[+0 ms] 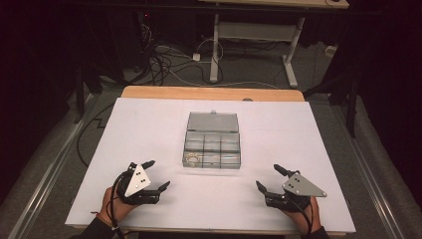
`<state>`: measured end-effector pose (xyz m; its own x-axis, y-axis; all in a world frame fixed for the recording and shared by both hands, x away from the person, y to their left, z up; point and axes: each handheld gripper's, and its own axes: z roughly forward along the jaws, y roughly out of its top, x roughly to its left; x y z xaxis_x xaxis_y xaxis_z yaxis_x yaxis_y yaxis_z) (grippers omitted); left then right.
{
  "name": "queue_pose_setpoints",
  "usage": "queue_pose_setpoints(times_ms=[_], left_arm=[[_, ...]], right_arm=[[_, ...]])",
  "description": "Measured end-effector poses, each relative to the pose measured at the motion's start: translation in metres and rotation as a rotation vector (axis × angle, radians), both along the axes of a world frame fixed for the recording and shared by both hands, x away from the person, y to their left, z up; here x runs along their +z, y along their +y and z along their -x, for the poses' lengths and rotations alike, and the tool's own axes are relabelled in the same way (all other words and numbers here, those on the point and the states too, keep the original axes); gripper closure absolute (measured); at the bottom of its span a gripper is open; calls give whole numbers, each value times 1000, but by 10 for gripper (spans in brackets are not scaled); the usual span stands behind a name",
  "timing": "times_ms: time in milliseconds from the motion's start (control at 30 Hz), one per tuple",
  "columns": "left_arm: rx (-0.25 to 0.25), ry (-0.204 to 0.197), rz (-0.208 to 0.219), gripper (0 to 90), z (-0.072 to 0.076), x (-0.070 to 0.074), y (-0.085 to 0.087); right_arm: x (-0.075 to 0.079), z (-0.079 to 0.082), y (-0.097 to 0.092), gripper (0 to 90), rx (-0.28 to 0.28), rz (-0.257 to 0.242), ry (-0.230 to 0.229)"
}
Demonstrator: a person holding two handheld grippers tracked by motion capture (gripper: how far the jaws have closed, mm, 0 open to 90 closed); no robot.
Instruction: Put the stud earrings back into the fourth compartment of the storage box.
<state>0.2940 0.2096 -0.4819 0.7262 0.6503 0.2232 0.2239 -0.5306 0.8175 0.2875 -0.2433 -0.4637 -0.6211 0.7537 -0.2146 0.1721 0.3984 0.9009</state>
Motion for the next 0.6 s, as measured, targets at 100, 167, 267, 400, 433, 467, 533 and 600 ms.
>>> queue_pose_setpoints(times_ms=[100,167,267,400,433,467,533,600], left_arm=[[19,22,-26,186,0,-4,2],[27,45,-34,186,-1,-5,4],[30,85,-29,184,-1,-9,5],[41,90,-40,176,-1,-11,6],[45,86,-37,176,-1,-11,6],[45,85,-33,176,-1,-11,6],[46,80,-36,191,-2,-10,6],[46,78,-30,235,-2,-10,7]], right_arm=[[-1,-1,1,192,1,11,5],[-1,-1,2,169,-4,27,7],[-1,-2,5,158,-18,55,0],[-3,-2,8,157,-10,69,19],[-3,-2,8,158,-5,70,22],[-3,-2,8,159,2,65,13],[-1,0,9,214,28,60,-1],[-1,2,11,266,41,76,-15]])
